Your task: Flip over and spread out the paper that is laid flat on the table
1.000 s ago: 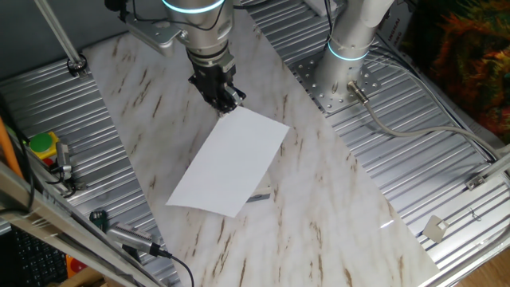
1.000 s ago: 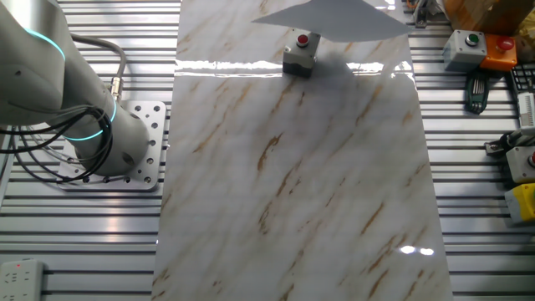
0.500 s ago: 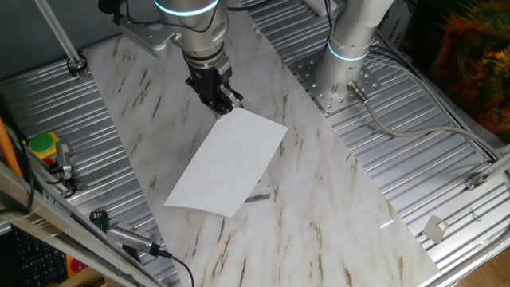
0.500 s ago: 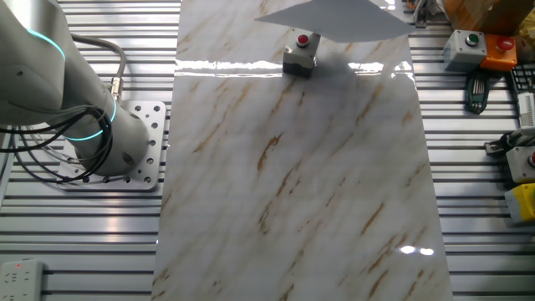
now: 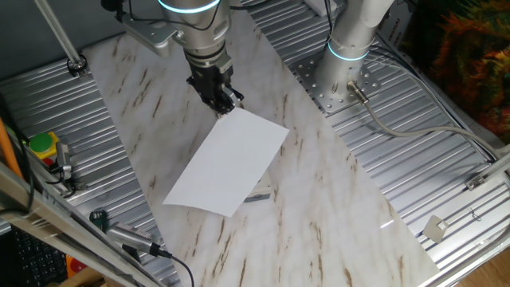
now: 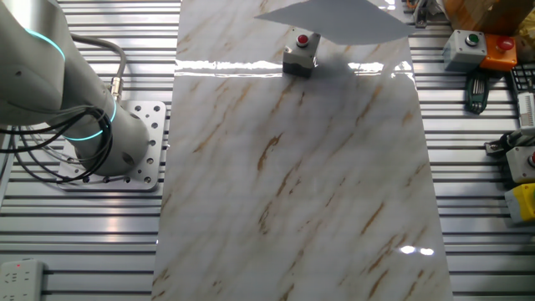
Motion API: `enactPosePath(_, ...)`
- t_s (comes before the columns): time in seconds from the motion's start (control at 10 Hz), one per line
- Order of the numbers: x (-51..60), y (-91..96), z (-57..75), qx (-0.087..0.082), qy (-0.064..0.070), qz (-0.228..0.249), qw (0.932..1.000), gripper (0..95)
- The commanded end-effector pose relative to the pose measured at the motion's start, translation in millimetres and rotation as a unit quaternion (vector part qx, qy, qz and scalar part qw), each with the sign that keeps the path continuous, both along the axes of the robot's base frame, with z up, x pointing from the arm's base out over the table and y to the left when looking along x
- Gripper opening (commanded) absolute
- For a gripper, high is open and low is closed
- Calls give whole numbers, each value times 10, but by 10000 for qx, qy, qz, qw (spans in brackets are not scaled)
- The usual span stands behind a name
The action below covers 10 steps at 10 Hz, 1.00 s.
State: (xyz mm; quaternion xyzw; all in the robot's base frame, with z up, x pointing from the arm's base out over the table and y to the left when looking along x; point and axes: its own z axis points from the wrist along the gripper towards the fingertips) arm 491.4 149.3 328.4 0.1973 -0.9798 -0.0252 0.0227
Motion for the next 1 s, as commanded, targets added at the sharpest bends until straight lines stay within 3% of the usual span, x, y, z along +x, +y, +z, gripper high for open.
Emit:
enactPosePath(0.1, -5, -1, -1, 3, -69, -7, 10000, 0)
enactPosePath(0.6, -5, -1, -1, -49, -65, -4, 10000, 0)
enactPosePath(0.8, -5, -1, -1, -131, -140, -100, 9998, 0)
enactPosePath(1.0, -5, -1, -1, -317, -197, -206, 9991, 0)
